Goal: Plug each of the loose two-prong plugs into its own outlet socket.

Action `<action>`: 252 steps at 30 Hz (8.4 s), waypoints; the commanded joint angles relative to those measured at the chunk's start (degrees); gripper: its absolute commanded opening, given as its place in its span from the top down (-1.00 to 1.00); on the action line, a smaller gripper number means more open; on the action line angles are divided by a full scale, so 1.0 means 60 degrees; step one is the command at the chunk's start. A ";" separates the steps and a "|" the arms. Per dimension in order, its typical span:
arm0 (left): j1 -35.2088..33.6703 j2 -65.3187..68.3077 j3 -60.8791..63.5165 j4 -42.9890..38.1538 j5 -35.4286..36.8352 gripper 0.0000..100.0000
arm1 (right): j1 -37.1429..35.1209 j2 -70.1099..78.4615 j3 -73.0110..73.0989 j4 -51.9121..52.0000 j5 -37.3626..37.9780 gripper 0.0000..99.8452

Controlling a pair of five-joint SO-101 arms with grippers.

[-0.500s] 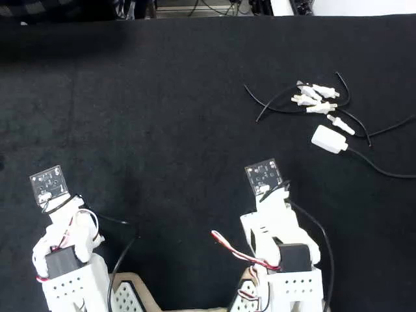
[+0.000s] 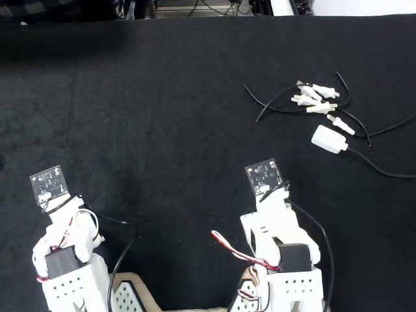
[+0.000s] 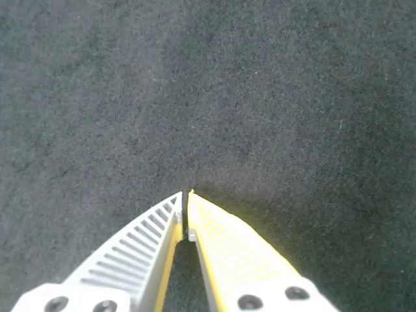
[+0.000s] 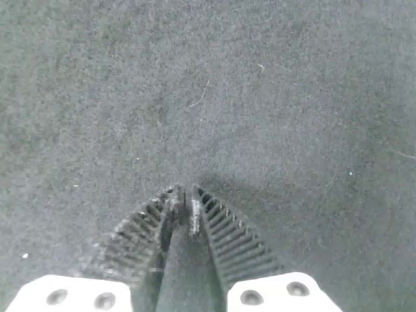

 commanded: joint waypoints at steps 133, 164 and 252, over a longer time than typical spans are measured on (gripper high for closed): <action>-0.4403 2.5919 -2.7348 0.3253 -0.9978 0.52 | -0.0059 -0.0711 -0.0007 0.0044 0.0103 0.98; -0.4828 2.8967 -3.1495 0.4015 -1.1429 0.52 | -0.0059 -0.0711 -0.0007 0.0044 0.0103 0.98; 0.6513 1.3553 -0.7729 0.0703 -0.6139 0.73 | -0.0059 -0.0711 -0.0007 0.0044 0.0103 0.98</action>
